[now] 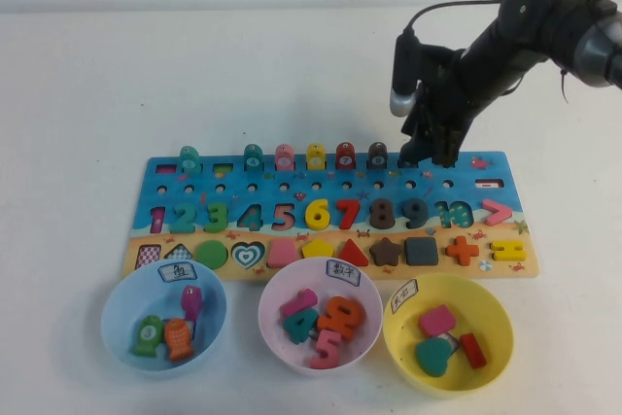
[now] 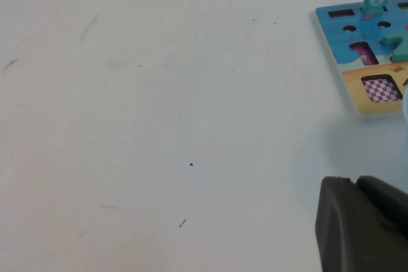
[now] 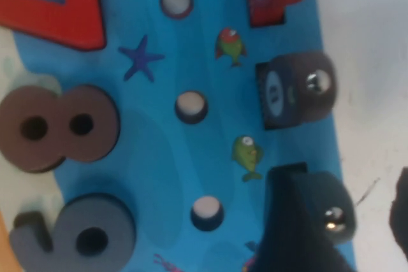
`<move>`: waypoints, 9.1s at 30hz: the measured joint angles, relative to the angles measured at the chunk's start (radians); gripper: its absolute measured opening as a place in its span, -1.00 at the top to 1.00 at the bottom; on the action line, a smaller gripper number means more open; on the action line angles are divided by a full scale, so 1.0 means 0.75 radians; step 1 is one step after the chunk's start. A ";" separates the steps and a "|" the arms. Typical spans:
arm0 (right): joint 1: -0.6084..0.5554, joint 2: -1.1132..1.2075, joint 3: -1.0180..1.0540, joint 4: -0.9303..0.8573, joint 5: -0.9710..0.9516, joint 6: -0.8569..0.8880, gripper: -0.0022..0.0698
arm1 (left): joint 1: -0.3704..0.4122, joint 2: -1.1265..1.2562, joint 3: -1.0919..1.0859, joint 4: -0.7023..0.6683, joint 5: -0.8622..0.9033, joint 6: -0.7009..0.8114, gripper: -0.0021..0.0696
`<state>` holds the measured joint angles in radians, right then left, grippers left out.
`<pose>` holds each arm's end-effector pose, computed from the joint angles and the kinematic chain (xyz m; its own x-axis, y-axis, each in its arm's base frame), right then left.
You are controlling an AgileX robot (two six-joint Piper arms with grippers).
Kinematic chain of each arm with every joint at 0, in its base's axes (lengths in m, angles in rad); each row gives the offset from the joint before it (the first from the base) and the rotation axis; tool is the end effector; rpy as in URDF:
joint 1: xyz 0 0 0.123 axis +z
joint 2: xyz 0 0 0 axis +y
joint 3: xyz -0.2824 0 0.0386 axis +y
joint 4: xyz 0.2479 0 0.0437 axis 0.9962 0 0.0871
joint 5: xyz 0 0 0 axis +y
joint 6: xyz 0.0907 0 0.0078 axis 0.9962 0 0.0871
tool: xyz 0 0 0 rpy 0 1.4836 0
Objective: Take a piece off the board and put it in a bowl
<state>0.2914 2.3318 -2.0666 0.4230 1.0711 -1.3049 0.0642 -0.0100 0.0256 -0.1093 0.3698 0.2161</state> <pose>0.4727 0.1760 0.1986 -0.0662 -0.8844 -0.4620 -0.9749 0.1559 -0.1588 0.0529 -0.0002 0.1719 -0.2924 0.0952 -0.9515 0.0069 0.9952 0.0975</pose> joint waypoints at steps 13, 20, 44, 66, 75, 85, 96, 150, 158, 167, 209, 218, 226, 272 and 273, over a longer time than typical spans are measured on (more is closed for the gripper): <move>-0.036 0.000 0.000 0.075 0.040 0.000 0.37 | 0.000 0.000 0.000 0.000 0.000 0.000 0.96; -0.036 0.003 0.000 0.104 0.059 0.000 0.37 | 0.000 0.000 0.000 0.000 0.000 0.000 0.95; -0.036 0.025 0.000 0.124 0.068 -0.025 0.65 | 0.000 0.000 0.000 0.000 0.000 0.000 0.96; -0.036 0.025 -0.002 0.105 0.068 -0.038 0.66 | 0.000 0.000 0.000 0.000 0.000 0.000 0.96; -0.036 0.025 -0.002 0.105 0.081 -0.063 0.67 | 0.000 0.000 0.000 0.000 0.000 0.000 0.96; -0.036 0.025 -0.002 0.095 0.112 -0.104 0.68 | 0.000 0.000 0.000 0.000 0.000 0.000 0.95; -0.036 0.025 -0.002 0.104 0.098 -0.132 0.68 | 0.000 0.000 0.000 0.000 0.000 0.000 0.96; 0.305 -0.465 0.296 0.015 0.212 0.099 0.68 | 0.000 0.000 0.000 0.000 0.000 0.000 0.96; 0.574 -0.458 0.380 0.285 0.125 -0.118 0.68 | 0.000 0.000 0.000 0.000 0.000 0.000 0.96; 0.712 -0.341 0.382 0.457 -0.217 -0.140 0.68 | 0.000 0.000 0.000 0.000 0.000 0.000 0.96; 0.435 -0.747 0.384 0.372 0.135 0.021 0.98 | 0.000 0.000 0.000 0.000 0.000 0.000 0.96; 0.413 -0.994 0.591 0.270 -0.023 0.134 0.98 | 0.000 0.000 0.000 0.000 0.000 0.000 0.96; 0.426 -1.453 1.177 0.372 -0.518 0.139 0.98 | 0.000 0.000 0.000 0.000 0.000 0.000 0.96; -0.352 -3.119 2.789 -0.517 -0.953 1.830 0.99 | 0.000 0.000 0.000 0.000 0.001 0.000 0.96; -0.357 -3.119 2.789 -0.520 -0.951 1.833 0.99 | 0.000 0.000 0.000 0.000 0.001 0.000 0.96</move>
<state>0.0237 -0.0072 0.0251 0.0333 0.3582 0.0696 0.0642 -0.0100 0.0256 -0.1093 0.3706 0.2161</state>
